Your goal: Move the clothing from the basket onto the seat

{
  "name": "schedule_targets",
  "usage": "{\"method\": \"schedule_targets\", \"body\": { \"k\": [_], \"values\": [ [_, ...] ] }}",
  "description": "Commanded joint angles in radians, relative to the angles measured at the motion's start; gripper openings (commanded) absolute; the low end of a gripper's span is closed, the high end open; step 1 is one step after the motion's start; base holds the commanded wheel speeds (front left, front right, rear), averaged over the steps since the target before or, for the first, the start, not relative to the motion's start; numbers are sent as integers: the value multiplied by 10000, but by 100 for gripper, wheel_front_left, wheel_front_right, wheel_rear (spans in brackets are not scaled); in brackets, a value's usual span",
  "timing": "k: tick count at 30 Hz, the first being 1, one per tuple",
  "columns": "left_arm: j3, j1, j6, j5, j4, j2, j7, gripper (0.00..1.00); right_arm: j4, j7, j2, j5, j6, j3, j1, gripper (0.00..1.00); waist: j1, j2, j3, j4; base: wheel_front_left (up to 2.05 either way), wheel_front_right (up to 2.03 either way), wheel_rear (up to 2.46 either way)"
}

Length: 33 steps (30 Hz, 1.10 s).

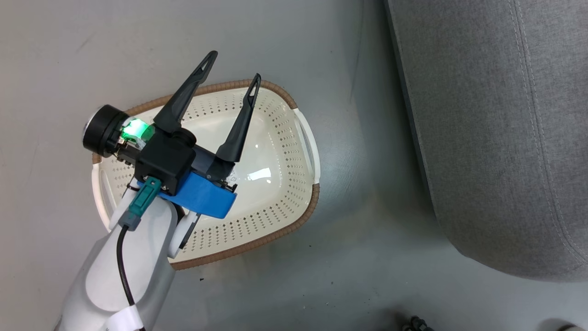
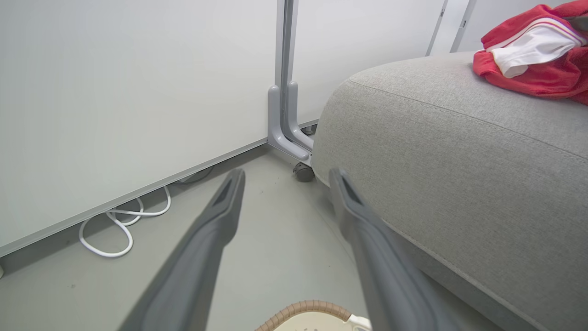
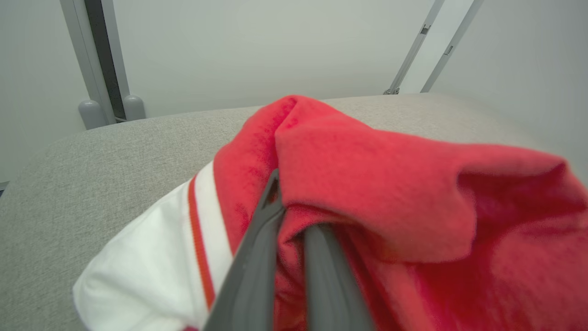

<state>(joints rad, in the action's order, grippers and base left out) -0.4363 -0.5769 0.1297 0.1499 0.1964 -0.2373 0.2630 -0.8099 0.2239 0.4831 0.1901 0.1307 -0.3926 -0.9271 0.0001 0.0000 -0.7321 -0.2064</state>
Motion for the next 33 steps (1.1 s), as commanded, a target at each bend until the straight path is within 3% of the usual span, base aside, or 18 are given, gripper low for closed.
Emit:
{"method": "schedule_targets", "body": {
  "k": [1, 2, 3, 4, 5, 23, 33],
  "values": [
    [57, 59, 11, 1, -22, -6, 25, 100, -118, 77, -30, -86, 1, 2, -187, 0, -1, 0, 22, -11, 0, 0, 0],
    [113, 79, 11, 0, -16, 0, 25, 100, -191, 113, 1, -173, 1, -22, -216, 6, -1, 0, 31, -20, 0, 0, 0],
    [167, 96, 11, 6, -24, 26, 25, 100, -291, 129, -11, -201, 1, -45, -252, 38, -1, 0, 41, -27, 0, 0, 0],
    [193, 111, 11, 8, -39, 45, 25, 100, -375, 139, -48, -236, 1, -59, -297, 76, -1, 0, 54, -32, 0, 0, 0],
    [209, 121, 11, 2, -49, 66, 25, 100, -428, 152, -58, -279, 1, -66, -337, 100, -1, 0, 63, -35, 0, 0, 0],
    [310, 199, 11, 5, 6, 232, 25, 100, -967, 305, -105, -408, 1, 90, -520, 100, -1, 0, 357, 3, 0, 0, 0],
    [534, 701, 11, 368, 188, 736, 25, 100, -989, 250, -97, -332, 1, 640, 75, 100, -1, 0, 1474, 120, 0, 0, 0]
  ]
}}
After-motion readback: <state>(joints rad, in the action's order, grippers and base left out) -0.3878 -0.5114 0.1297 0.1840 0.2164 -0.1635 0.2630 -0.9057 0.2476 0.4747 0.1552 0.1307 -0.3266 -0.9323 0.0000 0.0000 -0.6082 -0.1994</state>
